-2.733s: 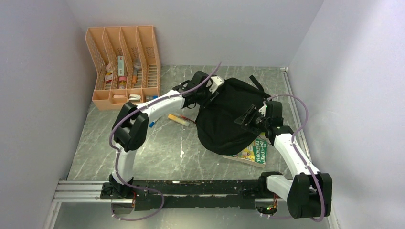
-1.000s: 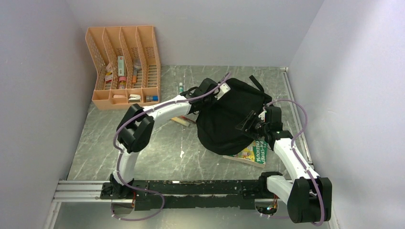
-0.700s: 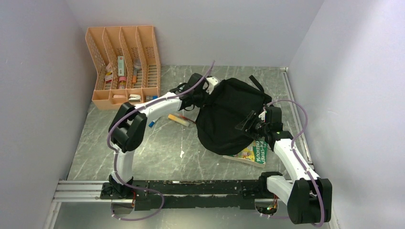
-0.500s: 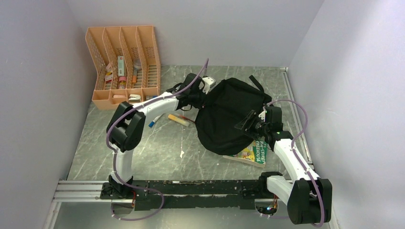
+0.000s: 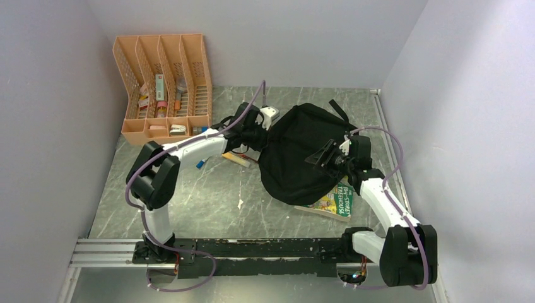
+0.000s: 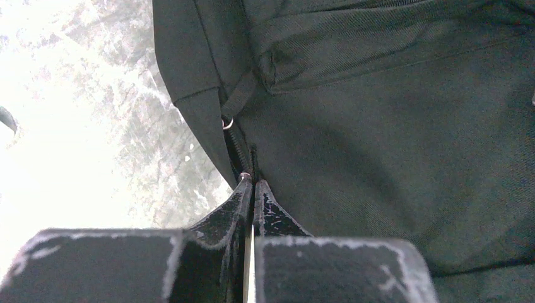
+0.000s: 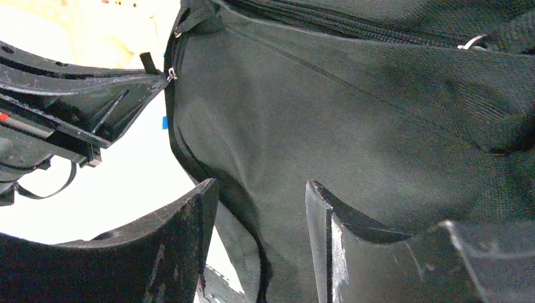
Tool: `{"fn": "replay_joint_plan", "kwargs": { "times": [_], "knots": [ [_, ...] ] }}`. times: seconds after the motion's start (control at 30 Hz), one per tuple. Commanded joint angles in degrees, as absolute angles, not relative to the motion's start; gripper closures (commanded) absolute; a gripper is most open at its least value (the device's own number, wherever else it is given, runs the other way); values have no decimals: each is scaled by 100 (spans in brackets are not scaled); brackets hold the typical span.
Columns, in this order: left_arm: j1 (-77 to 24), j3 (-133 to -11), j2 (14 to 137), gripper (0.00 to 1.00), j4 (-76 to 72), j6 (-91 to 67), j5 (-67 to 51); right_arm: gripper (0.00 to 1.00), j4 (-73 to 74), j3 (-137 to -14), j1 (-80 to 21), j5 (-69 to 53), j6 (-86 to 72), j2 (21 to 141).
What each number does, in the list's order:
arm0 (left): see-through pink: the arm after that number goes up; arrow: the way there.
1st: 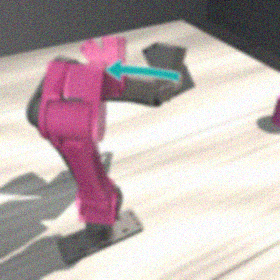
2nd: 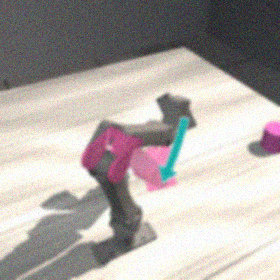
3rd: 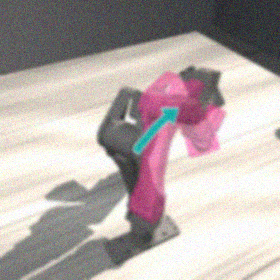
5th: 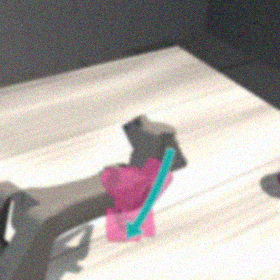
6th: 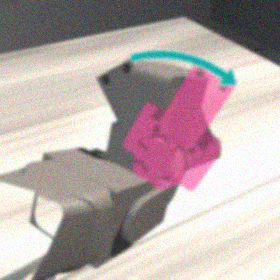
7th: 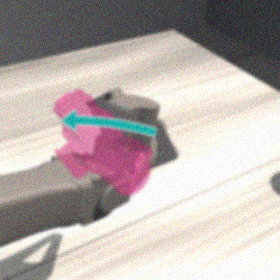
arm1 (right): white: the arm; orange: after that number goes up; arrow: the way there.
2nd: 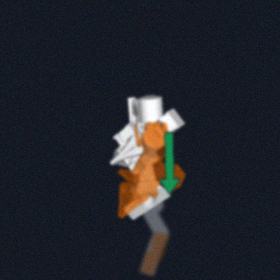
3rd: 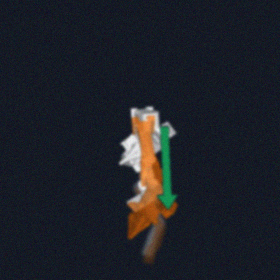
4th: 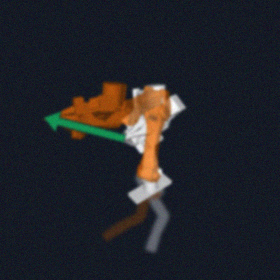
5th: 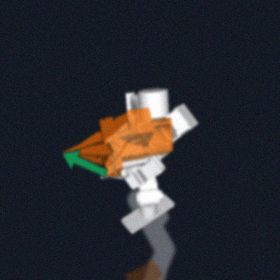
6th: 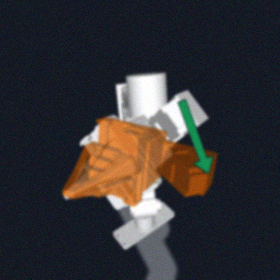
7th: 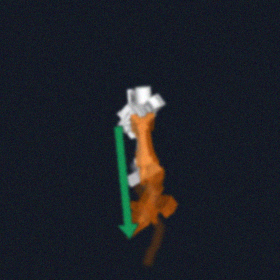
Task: Pack the student bag
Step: Unzip the student bag at the center of the board.
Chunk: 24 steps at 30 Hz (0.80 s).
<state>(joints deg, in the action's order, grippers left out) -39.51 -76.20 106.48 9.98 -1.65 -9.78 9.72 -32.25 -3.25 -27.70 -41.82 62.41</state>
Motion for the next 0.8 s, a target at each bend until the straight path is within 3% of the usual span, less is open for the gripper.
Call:
{"fn": "replay_joint_plan", "kwargs": {
  "times": [0.0, 0.77],
  "knots": [
    [-3972, -7461, 10240, 95, 852, -349, -997, 43, 615, -3437, -433, -2916, -4344, 6374],
    [-4419, -5992, 8746, 95, 774, -1058, -991, 42, -121, -3870, -1544, -2598, -4397, 7152]
  ]
}}
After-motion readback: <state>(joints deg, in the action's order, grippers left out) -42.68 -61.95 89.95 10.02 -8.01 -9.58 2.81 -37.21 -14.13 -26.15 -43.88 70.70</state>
